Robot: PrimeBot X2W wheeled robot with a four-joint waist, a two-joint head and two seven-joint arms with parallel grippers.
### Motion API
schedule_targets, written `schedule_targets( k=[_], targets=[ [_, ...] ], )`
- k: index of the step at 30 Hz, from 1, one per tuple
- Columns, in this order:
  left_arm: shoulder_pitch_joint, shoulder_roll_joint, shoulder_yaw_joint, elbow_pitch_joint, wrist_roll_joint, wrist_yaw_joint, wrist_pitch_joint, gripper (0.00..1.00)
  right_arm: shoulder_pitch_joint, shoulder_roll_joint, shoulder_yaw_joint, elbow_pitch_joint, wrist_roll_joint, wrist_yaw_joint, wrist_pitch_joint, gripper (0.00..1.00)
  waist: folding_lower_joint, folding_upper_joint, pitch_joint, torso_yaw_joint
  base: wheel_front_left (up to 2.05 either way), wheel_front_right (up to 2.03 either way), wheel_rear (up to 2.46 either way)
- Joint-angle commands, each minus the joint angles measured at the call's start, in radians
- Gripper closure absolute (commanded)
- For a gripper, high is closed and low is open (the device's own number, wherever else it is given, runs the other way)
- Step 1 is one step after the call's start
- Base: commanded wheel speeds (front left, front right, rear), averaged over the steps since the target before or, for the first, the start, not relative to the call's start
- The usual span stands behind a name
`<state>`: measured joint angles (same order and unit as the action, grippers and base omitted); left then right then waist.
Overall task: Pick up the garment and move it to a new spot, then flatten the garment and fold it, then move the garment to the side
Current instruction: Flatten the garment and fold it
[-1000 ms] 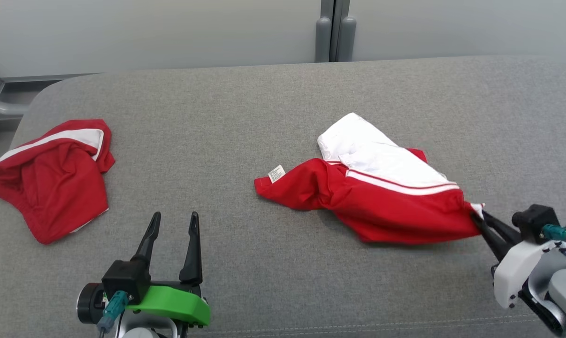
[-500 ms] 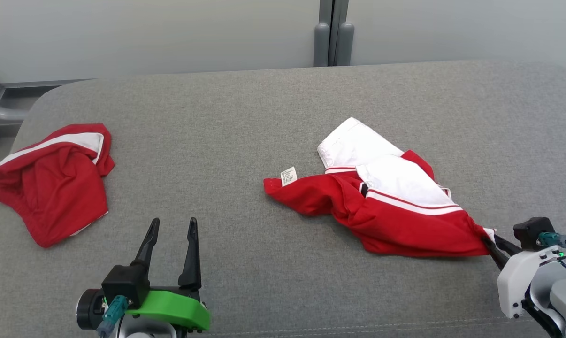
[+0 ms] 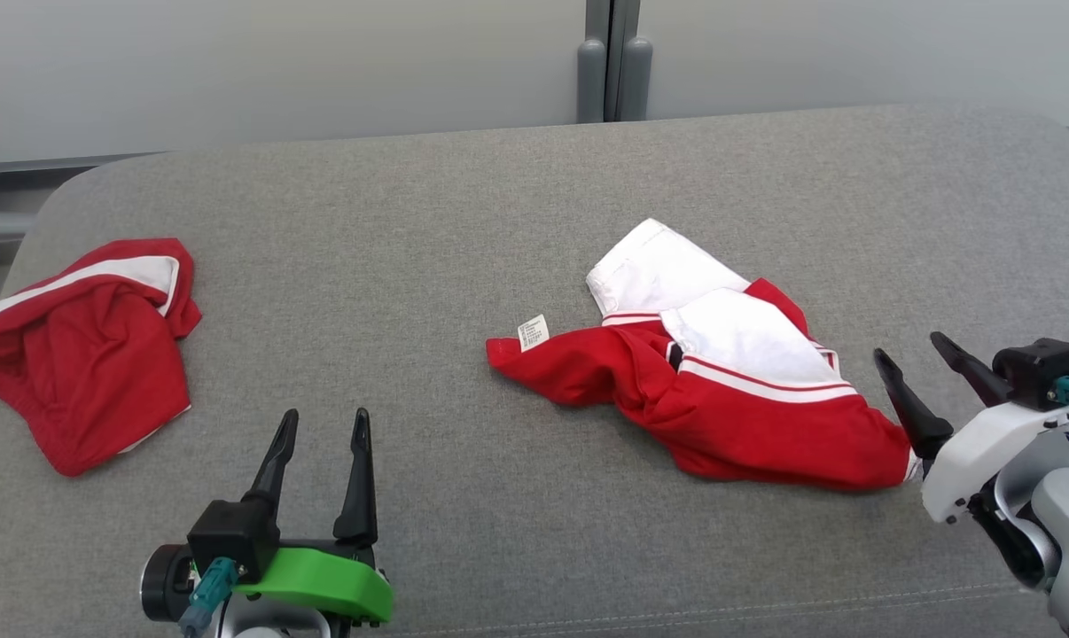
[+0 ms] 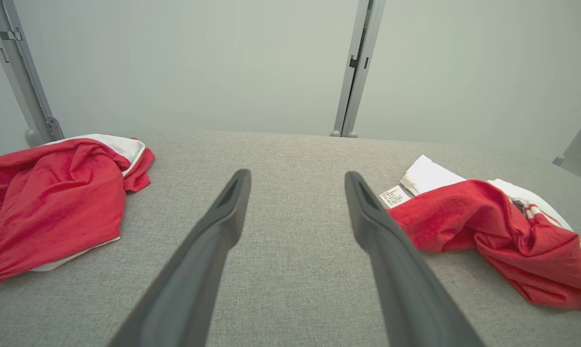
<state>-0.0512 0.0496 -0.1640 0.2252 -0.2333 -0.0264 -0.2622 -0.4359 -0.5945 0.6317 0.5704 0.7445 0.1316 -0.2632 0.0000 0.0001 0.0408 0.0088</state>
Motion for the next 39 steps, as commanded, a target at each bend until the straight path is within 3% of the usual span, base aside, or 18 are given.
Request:
schedule_targets(
  k=[1,8,14,24,39],
  targets=[
    [0.007,0.002,0.001,-0.004,0.007,-0.001,-0.002,0.00,0.024,0.008,-0.008,-0.004,-0.011,-0.002,-0.004,0.00,0.0000,-0.0001,0.000,0.001,0.00,0.00,0.00],
    [0.002,0.002,0.003,-0.007,0.006,0.000,-0.002,0.00,0.073,0.061,-0.108,-0.030,-0.086,-0.002,-0.005,0.00,0.0000,-0.0001,0.001,0.008,0.00,0.00,0.00],
    [-0.010,0.002,0.003,-0.007,0.010,-0.006,-0.002,0.00,0.028,0.105,-0.118,0.026,-0.114,-0.002,-0.005,0.00,0.0000,-0.0001,0.003,0.024,0.00,0.00,0.00],
    [-0.027,0.002,-0.012,-0.011,0.011,-0.004,-0.002,0.00,-0.174,0.164,0.019,0.209,-0.063,-0.002,0.101,0.00,0.0000,-0.0001,0.032,0.068,0.00,0.00,0.00],
    [-0.057,0.002,-0.045,-0.005,-0.004,-0.002,-0.002,0.00,-0.365,0.164,0.223,0.415,0.105,-0.002,0.288,0.00,0.0000,-0.0001,0.083,0.161,0.00,0.00,0.00]
  ],
)
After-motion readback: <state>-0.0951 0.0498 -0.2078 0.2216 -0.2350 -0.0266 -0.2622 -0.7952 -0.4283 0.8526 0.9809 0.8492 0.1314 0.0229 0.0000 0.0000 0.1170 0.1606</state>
